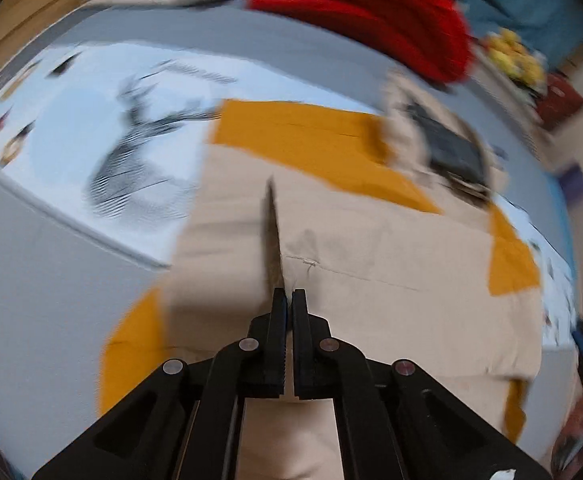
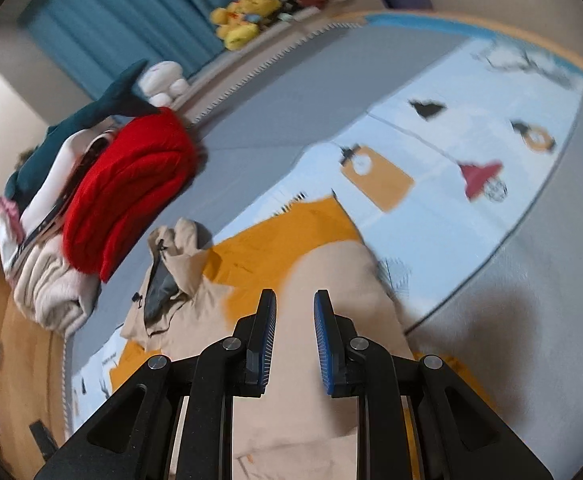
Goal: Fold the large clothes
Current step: 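Fold the held side edge inward toward the zipper and open the left tool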
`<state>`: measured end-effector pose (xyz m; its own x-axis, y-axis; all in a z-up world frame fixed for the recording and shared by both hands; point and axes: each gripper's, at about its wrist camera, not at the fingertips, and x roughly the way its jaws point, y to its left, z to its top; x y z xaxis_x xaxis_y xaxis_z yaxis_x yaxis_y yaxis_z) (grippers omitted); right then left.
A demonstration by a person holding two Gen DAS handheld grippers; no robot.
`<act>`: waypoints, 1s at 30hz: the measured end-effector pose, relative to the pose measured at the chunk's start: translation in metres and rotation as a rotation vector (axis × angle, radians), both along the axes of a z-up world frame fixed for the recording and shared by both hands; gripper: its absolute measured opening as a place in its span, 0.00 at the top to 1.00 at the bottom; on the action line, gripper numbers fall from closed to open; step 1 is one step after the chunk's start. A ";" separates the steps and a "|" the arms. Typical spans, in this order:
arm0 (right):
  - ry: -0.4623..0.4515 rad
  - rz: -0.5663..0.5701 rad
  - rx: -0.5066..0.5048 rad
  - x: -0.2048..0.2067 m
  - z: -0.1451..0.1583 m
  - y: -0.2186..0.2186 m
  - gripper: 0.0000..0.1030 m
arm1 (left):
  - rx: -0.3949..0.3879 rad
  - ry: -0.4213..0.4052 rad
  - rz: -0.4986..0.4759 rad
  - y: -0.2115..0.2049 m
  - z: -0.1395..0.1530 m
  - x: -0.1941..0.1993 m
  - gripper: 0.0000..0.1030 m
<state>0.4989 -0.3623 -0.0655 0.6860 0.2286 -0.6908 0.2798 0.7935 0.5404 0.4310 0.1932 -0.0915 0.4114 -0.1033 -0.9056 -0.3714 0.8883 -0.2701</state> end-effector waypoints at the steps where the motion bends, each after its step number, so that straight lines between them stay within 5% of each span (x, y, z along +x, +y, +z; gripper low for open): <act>1: 0.020 -0.002 0.011 0.001 -0.005 0.000 0.79 | -0.026 0.016 0.023 0.007 -0.004 -0.002 0.99; 4: 0.098 0.002 0.030 0.003 -0.023 0.005 0.79 | -0.107 0.044 0.077 0.026 -0.014 -0.008 0.98; 10: 0.322 0.068 0.069 0.014 -0.077 0.020 0.80 | -0.143 0.057 0.111 0.038 -0.016 -0.009 0.89; 14: 0.463 -0.003 0.054 0.009 -0.108 0.010 0.80 | -0.232 0.075 0.124 0.039 -0.028 -0.008 0.89; 20: 0.445 -0.009 0.010 0.009 -0.102 0.010 0.80 | -0.267 0.085 0.109 0.038 -0.033 -0.007 0.89; 22: 0.455 -0.008 0.009 0.010 -0.106 0.009 0.80 | -0.259 0.076 0.095 0.036 -0.031 -0.007 0.99; 30: 0.397 -0.079 -0.096 0.010 -0.082 0.007 0.79 | -0.131 0.088 0.076 0.019 -0.016 -0.020 1.00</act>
<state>0.5089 -0.3555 -0.1478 0.3750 0.1070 -0.9208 0.5139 0.8027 0.3026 0.4110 0.2119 -0.1077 0.3424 -0.1947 -0.9192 -0.4631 0.8162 -0.3454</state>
